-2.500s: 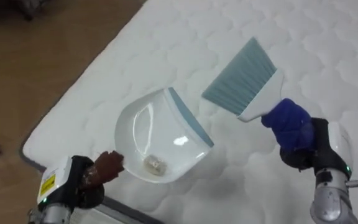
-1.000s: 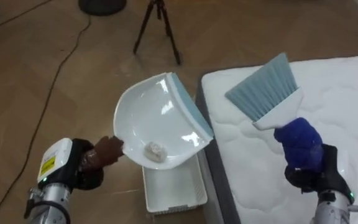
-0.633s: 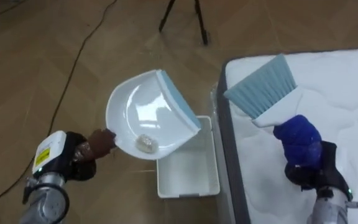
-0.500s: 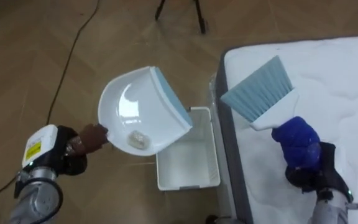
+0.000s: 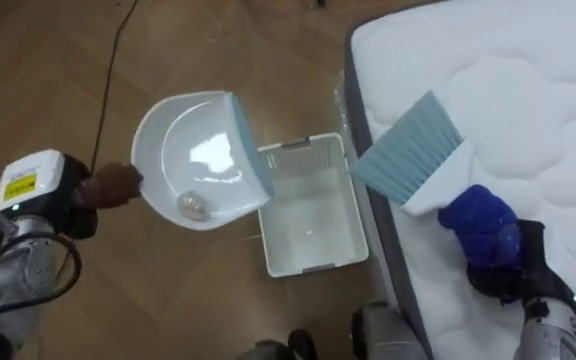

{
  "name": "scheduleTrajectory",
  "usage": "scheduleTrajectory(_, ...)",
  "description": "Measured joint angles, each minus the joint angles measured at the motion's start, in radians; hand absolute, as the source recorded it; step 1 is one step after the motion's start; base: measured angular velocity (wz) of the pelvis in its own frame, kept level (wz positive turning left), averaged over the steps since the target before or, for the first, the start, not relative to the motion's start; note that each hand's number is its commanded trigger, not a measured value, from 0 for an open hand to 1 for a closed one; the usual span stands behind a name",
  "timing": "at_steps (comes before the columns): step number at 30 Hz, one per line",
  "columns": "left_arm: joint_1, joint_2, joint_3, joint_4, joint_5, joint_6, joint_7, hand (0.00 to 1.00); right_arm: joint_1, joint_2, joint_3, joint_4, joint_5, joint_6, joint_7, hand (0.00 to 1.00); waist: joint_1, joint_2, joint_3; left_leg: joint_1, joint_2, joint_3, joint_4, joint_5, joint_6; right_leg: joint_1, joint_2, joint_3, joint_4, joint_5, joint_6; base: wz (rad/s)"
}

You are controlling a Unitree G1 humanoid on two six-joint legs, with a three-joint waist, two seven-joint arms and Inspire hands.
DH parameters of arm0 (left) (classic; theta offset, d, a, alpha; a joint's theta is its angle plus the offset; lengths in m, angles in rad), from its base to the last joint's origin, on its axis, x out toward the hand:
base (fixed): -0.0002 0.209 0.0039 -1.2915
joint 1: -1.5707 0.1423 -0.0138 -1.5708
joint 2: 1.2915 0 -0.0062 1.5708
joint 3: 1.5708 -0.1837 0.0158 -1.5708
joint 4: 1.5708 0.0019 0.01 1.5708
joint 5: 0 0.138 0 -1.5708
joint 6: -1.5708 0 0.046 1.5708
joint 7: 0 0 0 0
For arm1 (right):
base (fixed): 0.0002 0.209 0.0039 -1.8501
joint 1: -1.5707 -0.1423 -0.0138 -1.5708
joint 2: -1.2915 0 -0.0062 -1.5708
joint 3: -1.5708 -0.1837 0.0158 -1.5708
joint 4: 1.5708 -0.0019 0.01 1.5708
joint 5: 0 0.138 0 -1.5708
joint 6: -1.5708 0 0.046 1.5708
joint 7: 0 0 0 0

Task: Clean bed

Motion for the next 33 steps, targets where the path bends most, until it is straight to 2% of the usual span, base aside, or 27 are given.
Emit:
scheduleTrajectory(2,-0.006,0.014,-0.033,0.0,0.029,0.026,-0.016,1.0,-0.007,-0.007,0.013,-0.012,0.001,0.002,-0.003,0.0,-0.021,0.017,-0.0009,0.005,0.0,0.013,-0.007,-0.001,0.001,-0.002,-0.005,0.001,0.005,-0.006,0.0,-0.02)
scheduleTrajectory(5,-0.013,0.014,-0.066,0.001,0.071,0.047,-0.041,1.0,-0.006,-0.024,0.028,-0.037,0.001,0.003,0.0,0.0,-0.04,0.034,0.0011,0.008,0.0,0.025,-0.018,-0.001,0.002,-0.008,-0.008,0.004,0.006,-0.01,0.001,0.0)
scheduleTrajectory(7,-0.024,0.014,-0.093,0.003,0.102,0.053,-0.062,1.0,-0.006,-0.028,0.031,-0.044,0.002,0.002,0.0,0.0,-0.047,0.041,0.0043,0.008,0.0,0.03,-0.022,-0.001,0.002,-0.012,-0.009,0.007,0.008,-0.012,0.001,-0.04)
scheduleTrajectory(13,-0.077,0.015,-0.158,0.041,0.153,0.063,-0.11,1.0,-0.005,-0.031,0.038,-0.08,-0.009,0.005,-0.001,0.0,-0.062,0.054,0.0064,0.007,0.0,0.058,-0.036,-0.001,0.003,-0.03,-0.009,0.027,0.017,-0.017,0.003,-0.03)
scheduleTrajectory(17,-0.098,0.025,-0.159,0.051,0.175,0.076,-0.132,1.0,-0.012,-0.031,0.046,-0.092,-0.029,0.005,-0.008,0.0,-0.08,0.067,0.0101,0.007,0.003,0.073,-0.041,-0.002,0.004,-0.036,-0.008,0.04,0.018,-0.017,0.003,-0.04)
scheduleTrajectory(19,-0.126,0.028,-0.164,0.074,0.175,0.078,-0.142,1.0,-0.012,-0.03,0.046,-0.098,-0.03,0.006,-0.013,0.0,-0.083,0.071,0.0121,0.007,0.012,0.092,-0.042,-0.003,0.006,-0.038,-0.006,0.041,0.018,-0.018,0.004,0.0)
scheduleTrajectory(23,-0.147,0.063,-0.214,0.087,0.173,0.115,-0.15,1.0,-0.012,-0.027,0.07,-0.117,-0.034,0.023,-0.033,0.0,-0.1,0.073,0.0134,0.009,0.012,0.094,-0.044,-0.003,0.006,-0.039,-0.001,0.048,0.023,-0.021,0.005,0.0)
scheduleTrajectory(33,-0.159,0.063,-0.247,0.119,0.173,0.128,-0.187,1.0,-0.014,-0.027,0.083,-0.136,-0.032,0.027,-0.043,0.0,-0.104,0.076,0.0149,0.007,0.011,0.109,-0.041,-0.003,0.006,-0.055,-0.001,0.063,0.049,-0.025,0.004,-0.02)
